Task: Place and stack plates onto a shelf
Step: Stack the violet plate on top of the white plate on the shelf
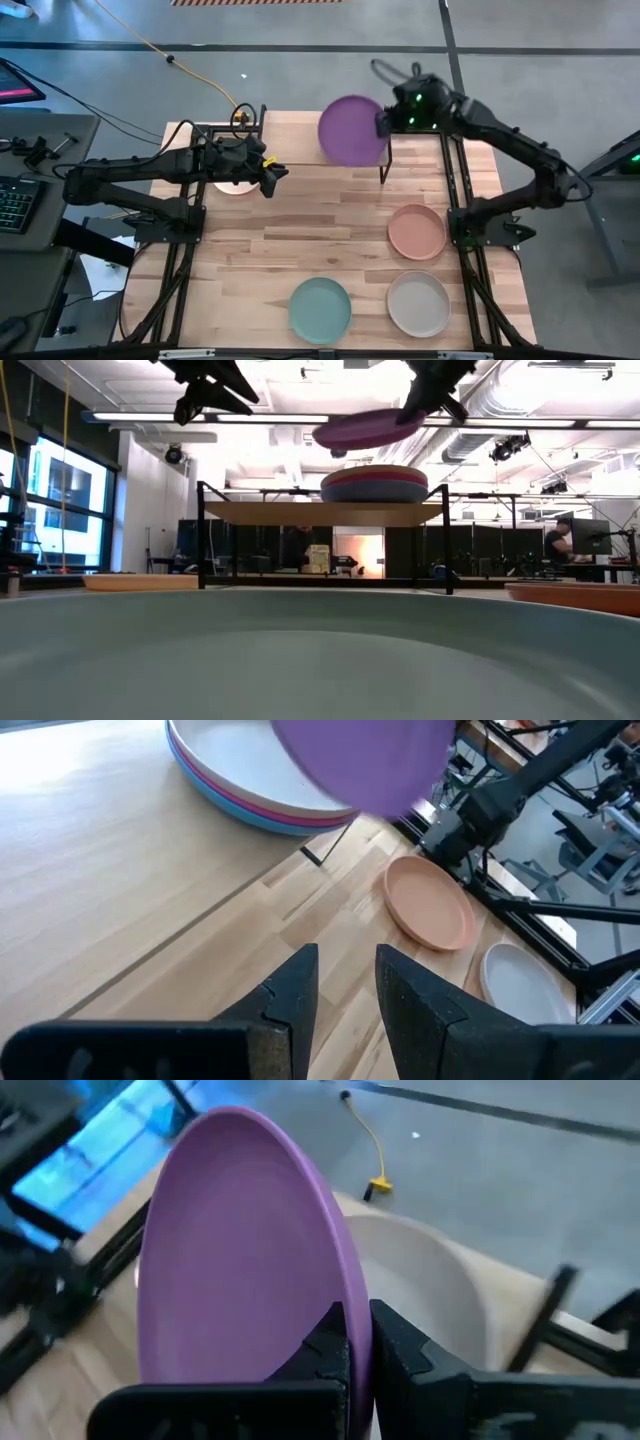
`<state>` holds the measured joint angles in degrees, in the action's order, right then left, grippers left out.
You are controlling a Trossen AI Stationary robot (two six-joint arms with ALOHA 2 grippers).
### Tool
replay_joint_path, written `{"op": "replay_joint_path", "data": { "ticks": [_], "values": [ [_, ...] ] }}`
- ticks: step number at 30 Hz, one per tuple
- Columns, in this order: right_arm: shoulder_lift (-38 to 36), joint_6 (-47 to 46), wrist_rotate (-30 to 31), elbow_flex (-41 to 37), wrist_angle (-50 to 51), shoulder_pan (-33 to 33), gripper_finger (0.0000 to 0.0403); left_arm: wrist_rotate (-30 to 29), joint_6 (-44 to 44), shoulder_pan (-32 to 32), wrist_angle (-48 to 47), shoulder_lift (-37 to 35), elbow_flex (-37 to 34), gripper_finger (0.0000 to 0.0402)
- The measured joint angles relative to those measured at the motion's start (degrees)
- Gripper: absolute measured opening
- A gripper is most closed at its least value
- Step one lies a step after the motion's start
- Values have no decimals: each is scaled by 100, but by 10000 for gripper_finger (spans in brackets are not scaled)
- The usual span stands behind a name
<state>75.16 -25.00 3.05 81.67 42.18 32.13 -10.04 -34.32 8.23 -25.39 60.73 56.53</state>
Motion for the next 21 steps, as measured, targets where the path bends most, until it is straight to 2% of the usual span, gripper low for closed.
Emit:
{"op": "replay_joint_path", "data": {
  "ticks": [4,8,13,21],
  "values": [
    [24,-4,-820,0,-8,899,0,0,-12,0,0,0,0,92],
    [170,-45,-1547,0,-36,1509,0,-4,-10,0,-2,0,0,92],
    [478,-36,-1869,0,-47,1742,0,-20,-5,0,-14,0,0,92],
    [749,-57,-2052,0,-124,1684,0,-20,5,-2,-159,0,-2,92]
  ]
}}
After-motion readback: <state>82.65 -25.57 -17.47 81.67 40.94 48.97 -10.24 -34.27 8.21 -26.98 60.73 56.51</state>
